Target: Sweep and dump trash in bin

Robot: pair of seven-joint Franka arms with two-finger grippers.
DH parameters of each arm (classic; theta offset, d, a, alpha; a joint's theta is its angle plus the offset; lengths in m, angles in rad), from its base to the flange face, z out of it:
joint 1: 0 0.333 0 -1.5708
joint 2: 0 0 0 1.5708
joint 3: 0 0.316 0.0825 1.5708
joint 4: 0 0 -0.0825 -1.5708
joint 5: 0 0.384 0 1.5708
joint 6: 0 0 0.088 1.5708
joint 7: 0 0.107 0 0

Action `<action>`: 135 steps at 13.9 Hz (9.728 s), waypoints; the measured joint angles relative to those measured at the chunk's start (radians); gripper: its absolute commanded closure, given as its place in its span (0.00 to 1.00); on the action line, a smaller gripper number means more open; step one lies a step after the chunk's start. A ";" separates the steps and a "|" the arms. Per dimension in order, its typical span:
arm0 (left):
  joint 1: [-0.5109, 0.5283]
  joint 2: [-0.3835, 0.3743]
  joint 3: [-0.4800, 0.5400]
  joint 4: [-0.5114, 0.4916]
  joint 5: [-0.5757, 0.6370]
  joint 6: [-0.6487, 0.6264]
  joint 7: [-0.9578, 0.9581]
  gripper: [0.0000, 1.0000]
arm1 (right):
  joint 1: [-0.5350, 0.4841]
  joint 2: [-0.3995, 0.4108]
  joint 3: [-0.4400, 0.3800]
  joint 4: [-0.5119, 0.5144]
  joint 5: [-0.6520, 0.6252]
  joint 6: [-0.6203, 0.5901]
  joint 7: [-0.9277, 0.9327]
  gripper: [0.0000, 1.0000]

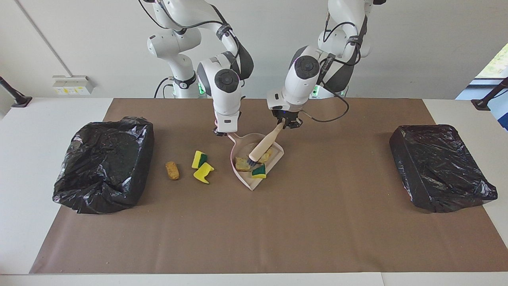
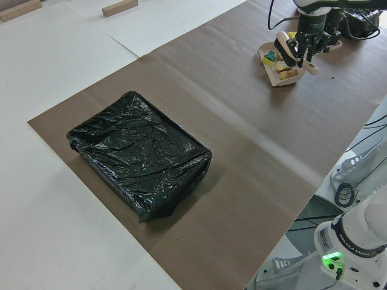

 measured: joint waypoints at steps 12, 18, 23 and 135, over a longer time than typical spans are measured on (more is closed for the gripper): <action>0.037 -0.162 -0.007 -0.276 0.003 0.069 -0.526 1.00 | -0.271 -0.098 -0.016 0.101 -0.036 0.003 -0.306 1.00; -0.328 -0.214 -0.027 -0.424 0.003 0.281 -0.944 1.00 | -0.605 -0.102 -0.033 0.225 -0.039 -0.154 -0.726 1.00; -0.511 -0.216 -0.031 -0.538 0.001 0.436 -1.088 1.00 | -0.871 -0.103 -0.054 0.244 -0.215 -0.113 -1.104 1.00; -0.359 0.307 0.315 0.191 0.201 0.356 -0.467 0.90 | 0.108 -0.399 0.106 -0.420 0.158 -0.031 0.938 1.00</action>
